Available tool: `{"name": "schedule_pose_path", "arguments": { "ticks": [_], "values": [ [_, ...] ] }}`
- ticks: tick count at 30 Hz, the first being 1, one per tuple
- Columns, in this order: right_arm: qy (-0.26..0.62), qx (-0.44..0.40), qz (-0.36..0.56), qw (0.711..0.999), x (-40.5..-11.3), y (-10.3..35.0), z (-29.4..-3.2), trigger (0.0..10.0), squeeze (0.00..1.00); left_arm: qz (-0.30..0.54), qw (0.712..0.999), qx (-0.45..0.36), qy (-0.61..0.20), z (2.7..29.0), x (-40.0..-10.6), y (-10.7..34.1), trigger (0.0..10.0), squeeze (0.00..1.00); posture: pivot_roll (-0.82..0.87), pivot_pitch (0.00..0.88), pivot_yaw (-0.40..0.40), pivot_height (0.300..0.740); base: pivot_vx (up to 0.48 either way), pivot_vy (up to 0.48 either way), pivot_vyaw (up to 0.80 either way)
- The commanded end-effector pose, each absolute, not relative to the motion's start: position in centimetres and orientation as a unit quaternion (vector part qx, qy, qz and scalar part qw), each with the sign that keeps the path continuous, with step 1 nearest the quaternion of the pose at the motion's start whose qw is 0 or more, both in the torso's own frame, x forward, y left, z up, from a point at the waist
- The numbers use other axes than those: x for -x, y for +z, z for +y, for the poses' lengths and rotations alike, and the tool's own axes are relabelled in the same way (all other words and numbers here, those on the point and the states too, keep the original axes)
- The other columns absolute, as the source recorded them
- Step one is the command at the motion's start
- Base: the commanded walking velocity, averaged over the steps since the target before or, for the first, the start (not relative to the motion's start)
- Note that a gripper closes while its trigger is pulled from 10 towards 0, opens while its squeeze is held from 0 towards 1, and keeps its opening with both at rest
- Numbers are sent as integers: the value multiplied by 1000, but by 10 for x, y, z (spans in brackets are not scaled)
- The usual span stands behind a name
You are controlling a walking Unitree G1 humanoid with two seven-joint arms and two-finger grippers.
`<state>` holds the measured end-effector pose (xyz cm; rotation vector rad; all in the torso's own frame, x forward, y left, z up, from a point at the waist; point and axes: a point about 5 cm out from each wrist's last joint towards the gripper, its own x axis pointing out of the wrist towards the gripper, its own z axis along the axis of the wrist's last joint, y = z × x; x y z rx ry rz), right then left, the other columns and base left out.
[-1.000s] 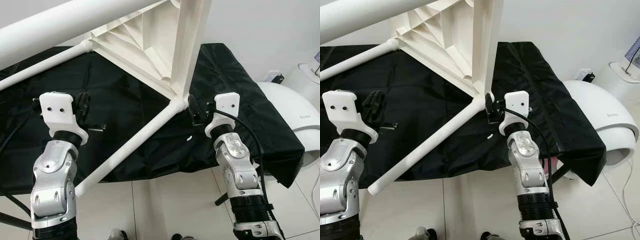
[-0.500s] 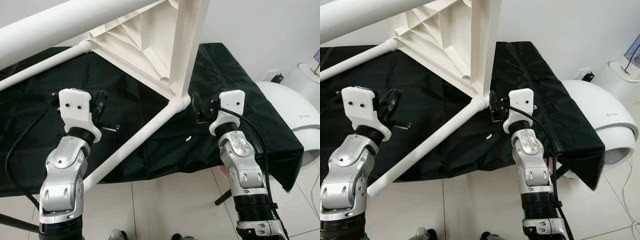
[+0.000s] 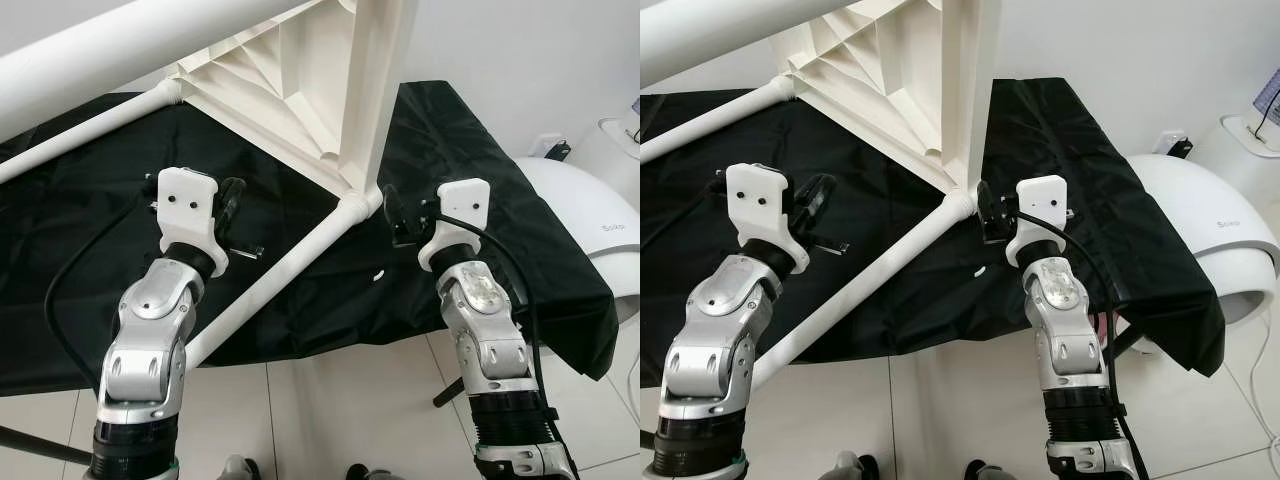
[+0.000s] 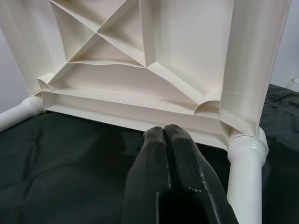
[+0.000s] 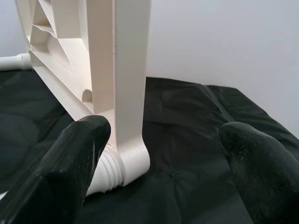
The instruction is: Building children table
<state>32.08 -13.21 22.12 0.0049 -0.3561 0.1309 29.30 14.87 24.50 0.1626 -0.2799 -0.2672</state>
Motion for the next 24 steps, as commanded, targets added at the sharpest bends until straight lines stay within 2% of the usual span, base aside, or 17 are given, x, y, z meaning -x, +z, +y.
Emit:
{"name": "schedule_pose_path", "arguments": {
  "ticks": [1, 6, 19, 24],
  "values": [
    [63, -4, -175, 983, -318, 220, -133, 10000, 0, -137, 976, -82, -149, 145, -295, 244, 10000, 0, -28, 176, 0, 740, 0, 0, 0],
    [56, -4, -179, 982, -312, 223, -135, 10000, 0, -130, 974, -98, -160, 141, -308, 249, 10000, 0, -60, 192, 22, 740, 0, 0, 0],
    [36, -2, -178, 983, -303, 224, -142, 10000, 0, -118, 971, -97, -183, 129, -315, 247, 10000, 0, -89, 214, 44, 740, 0, 0, 0],
    [76, 15, -182, 980, -308, 232, -137, 10000, 0, -118, 968, -99, -197, 123, -311, 248, 10000, 0, -69, 229, 36, 740, 0, 0, 0]
  ]
}}
